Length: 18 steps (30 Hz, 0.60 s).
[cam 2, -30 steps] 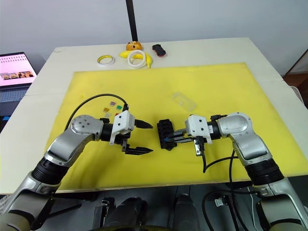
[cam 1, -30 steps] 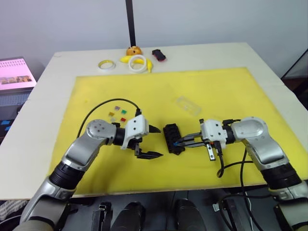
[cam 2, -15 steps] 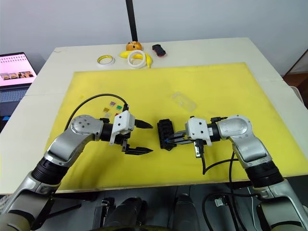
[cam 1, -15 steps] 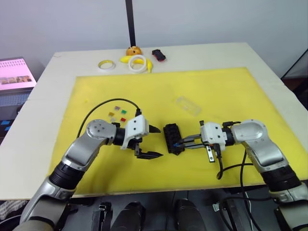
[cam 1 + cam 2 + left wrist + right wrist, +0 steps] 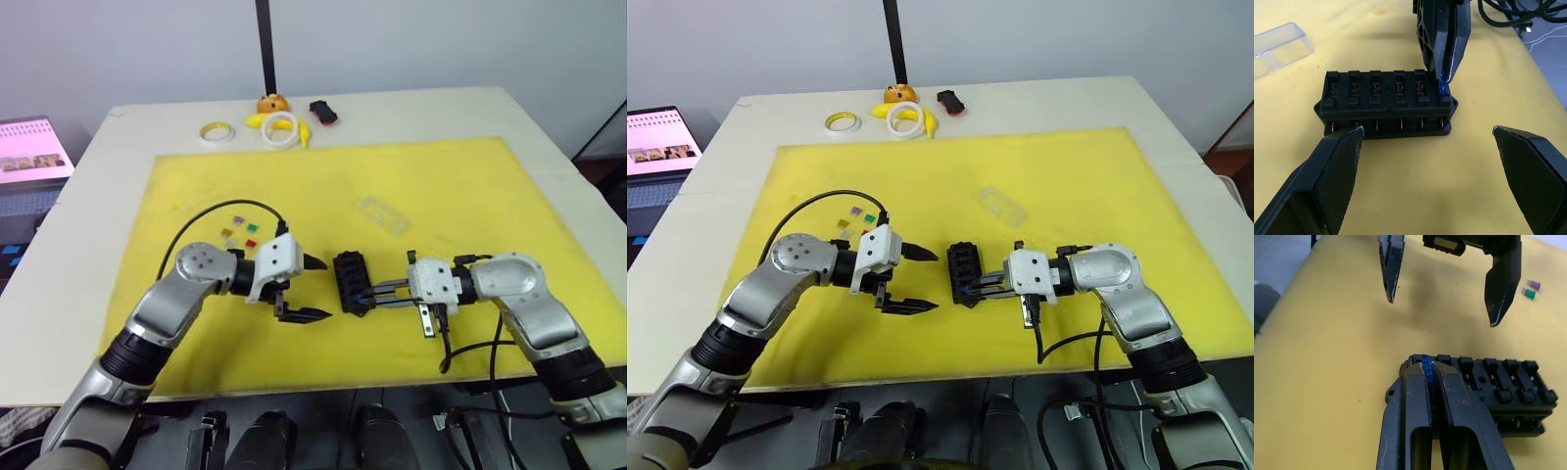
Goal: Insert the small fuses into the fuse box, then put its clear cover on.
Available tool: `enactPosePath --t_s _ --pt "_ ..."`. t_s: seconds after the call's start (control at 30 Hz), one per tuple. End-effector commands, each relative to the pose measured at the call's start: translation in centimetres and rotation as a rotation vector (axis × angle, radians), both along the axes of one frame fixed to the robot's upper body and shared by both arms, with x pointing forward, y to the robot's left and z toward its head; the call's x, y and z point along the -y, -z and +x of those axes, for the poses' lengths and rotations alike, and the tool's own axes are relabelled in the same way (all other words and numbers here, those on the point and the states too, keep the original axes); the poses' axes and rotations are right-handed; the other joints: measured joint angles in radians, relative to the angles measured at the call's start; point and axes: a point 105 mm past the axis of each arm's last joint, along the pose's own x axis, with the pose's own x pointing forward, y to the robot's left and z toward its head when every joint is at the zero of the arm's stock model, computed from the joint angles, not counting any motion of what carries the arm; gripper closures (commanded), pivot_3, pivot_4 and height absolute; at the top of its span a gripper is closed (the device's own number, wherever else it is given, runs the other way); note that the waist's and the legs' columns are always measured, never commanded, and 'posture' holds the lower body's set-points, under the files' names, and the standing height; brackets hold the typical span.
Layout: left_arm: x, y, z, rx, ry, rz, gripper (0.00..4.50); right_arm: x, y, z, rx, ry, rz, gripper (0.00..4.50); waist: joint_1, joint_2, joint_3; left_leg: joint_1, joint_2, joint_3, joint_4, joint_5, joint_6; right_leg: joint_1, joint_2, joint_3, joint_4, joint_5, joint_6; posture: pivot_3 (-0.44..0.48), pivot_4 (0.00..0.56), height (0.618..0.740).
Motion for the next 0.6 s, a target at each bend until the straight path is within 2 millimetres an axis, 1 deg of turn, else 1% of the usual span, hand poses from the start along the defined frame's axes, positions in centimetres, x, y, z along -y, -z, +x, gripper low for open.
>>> enactPosePath --t_s 0.03,0.3,0.6 --pt "0.3 -0.8 -0.2 0.046 0.027 -0.006 0.06 0.1 -0.4 0.0 0.059 -0.012 -0.001 4.5 0.0 0.0 0.0 0.0 0.0 0.0 0.0 0.0 0.0 0.0 0.0 0.0 0.0 0.0 0.0 0.0 0.15 0.74" --pt "0.2 -0.8 -0.1 0.033 0.028 -0.004 0.06 0.3 -0.9 0.0 0.112 -0.013 0.016 4.5 -0.001 0.0 0.0 0.0 0.0 0.0 0.0 0.0 0.0 0.0 0.0 0.0 0.0 0.0 0.0 0.0 0.15 0.74" --pt "0.5 -0.9 0.1 0.033 0.029 -0.012 0.06 0.8 0.3 0.0 0.103 0.028 0.012 4.5 0.0 0.0 0.0 0.0 0.0 0.0 0.0 0.0 0.0 0.0 0.0 0.0 0.0 0.0 0.0 0.0 0.15 0.74"
